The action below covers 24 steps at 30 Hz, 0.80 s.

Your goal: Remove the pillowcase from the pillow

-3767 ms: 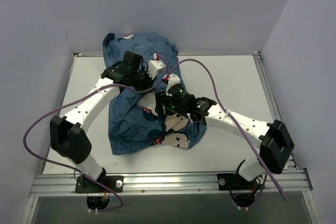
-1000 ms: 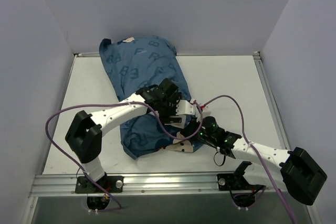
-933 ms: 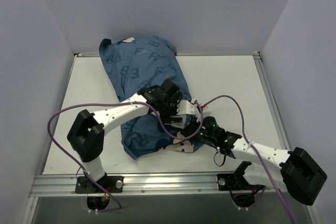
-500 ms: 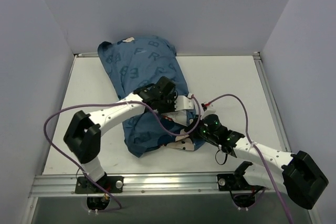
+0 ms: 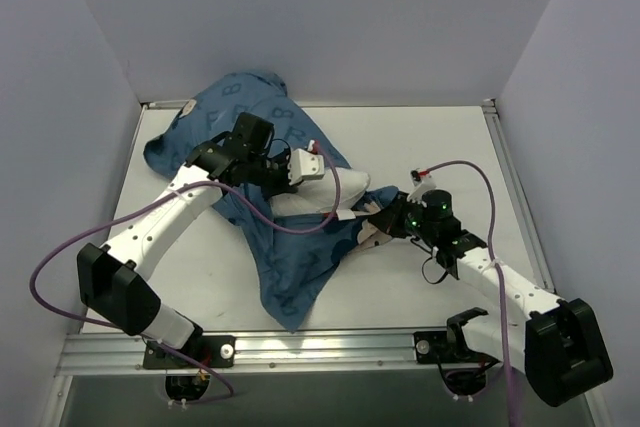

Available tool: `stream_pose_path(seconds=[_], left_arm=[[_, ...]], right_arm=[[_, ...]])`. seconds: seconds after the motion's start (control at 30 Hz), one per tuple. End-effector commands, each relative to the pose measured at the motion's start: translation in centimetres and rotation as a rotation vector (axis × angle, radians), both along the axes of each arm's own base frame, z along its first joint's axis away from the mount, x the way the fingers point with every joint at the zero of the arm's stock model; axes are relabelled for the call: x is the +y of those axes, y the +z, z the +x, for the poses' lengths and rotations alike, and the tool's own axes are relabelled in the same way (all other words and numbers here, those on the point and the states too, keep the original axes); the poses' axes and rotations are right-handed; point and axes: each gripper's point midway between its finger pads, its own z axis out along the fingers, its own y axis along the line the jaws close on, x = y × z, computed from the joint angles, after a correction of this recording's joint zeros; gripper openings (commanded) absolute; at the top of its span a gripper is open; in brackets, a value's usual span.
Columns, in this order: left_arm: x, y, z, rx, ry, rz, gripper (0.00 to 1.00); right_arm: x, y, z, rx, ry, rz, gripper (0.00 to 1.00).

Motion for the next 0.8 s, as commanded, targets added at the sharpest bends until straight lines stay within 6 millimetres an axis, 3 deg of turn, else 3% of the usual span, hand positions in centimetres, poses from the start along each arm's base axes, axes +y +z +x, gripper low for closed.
stream_pose_path(seconds=[0.0, 0.1, 0.17, 0.2, 0.27, 0.33, 0.4, 0.43, 0.47, 0.5, 0.53, 0.57, 0.6, 0.63, 0.73, 0.77], left_arm=[[7.4, 2.8, 0.3, -0.049, 0.132, 0.087, 0.02], [7.3, 4.4, 0.9, -0.042, 0.183, -0.003, 0.02], [5.7, 5.9, 0.9, 0.021, 0.233, -0.118, 0.02], [4.6, 8.2, 1.7, -0.008, 0.241, -0.192, 0.02], [2.5, 10.0, 2.0, 0.07, 0.279, -0.305, 0.02], [1.1, 13.8, 3.0, 0.049, 0.287, -0.413, 0.02], [-0.1, 15.1, 4.2, 0.094, 0.333, -0.484, 0.02], [-0.3, 15.4, 4.7, 0.097, 0.352, -0.498, 0.02], [-0.7, 15.5, 5.3, 0.106, 0.377, -0.506, 0.02], [-0.5, 15.3, 6.1, 0.088, 0.415, -0.499, 0.02], [-0.4, 14.5, 6.8, 0.094, 0.436, -0.486, 0.02], [-0.5, 14.2, 7.1, 0.1, 0.453, -0.488, 0.02], [-0.6, 13.9, 7.3, 0.104, 0.459, -0.486, 0.02], [-0.7, 13.3, 7.6, 0.116, 0.466, -0.48, 0.02], [-1.6, 12.6, 8.0, 0.134, 0.47, -0.48, 0.02], [-1.9, 12.9, 8.0, 0.124, 0.462, -0.482, 0.02]], right_arm=[[-7.4, -3.5, 1.4, 0.098, -0.194, -0.187, 0.0], [-7.4, -3.4, 1.8, 0.103, -0.177, -0.139, 0.0], [-6.4, -3.3, 2.1, 0.089, -0.156, -0.133, 0.0], [-5.2, -3.5, 1.8, 0.096, -0.131, -0.137, 0.0], [-4.0, -2.5, 2.7, 0.043, -0.125, -0.149, 0.0], [-1.9, -1.5, 2.8, -0.012, -0.056, -0.178, 0.0], [-0.7, 0.4, 3.9, -0.066, -0.001, -0.196, 0.0], [-0.8, 1.3, 4.4, -0.106, 0.031, -0.244, 0.1], [-1.2, 1.3, 4.2, -0.082, 0.045, -0.297, 0.35], [-1.6, 4.8, 5.7, -0.162, 0.008, -0.322, 0.43], [-1.8, 5.6, 5.4, -0.181, 0.027, -0.377, 0.63], [-1.8, 7.4, 5.4, -0.224, 0.025, -0.39, 0.9], [-1.7, 10.7, 5.6, -0.301, 0.005, -0.381, 0.93], [-1.3, 11.9, 5.1, -0.325, 0.017, -0.377, 0.94], [2.5, 15.9, 2.7, -0.435, 0.085, -0.299, 0.93], [5.2, 16.6, 0.8, -0.458, 0.153, -0.264, 0.93]])
